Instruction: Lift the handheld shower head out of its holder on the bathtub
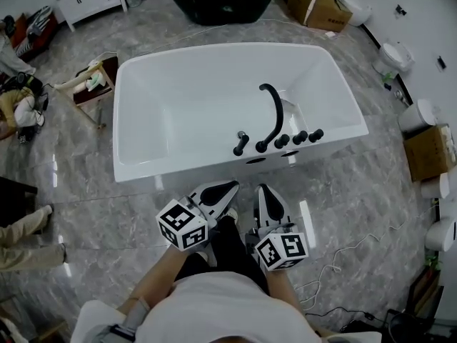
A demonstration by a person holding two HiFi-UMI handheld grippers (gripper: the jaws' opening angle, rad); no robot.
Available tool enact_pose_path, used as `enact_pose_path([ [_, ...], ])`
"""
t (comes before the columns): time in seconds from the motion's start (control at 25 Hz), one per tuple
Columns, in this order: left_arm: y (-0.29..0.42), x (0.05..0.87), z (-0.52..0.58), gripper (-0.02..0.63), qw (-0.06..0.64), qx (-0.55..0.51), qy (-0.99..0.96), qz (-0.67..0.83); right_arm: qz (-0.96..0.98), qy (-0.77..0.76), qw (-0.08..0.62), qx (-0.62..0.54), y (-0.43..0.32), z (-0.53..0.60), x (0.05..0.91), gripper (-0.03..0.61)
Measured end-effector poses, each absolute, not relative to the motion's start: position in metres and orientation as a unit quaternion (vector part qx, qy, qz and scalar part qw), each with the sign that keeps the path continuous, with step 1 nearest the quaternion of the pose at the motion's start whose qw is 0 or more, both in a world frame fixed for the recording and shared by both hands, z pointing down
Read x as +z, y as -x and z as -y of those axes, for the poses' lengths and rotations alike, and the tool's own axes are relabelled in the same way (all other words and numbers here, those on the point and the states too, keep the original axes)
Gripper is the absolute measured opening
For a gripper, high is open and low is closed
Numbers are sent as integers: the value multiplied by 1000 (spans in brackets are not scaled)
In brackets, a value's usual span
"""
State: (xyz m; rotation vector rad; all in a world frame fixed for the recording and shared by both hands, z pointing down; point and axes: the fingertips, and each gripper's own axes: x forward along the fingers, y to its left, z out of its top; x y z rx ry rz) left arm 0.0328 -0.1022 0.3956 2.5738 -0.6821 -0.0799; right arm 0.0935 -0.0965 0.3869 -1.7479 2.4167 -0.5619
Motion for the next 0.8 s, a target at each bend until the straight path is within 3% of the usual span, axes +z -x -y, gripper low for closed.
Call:
enact_pose_path([
  [0.8,-85,406,215,12,227,-20,-929,291,-844,513,54,-146,-126,213,383,24],
])
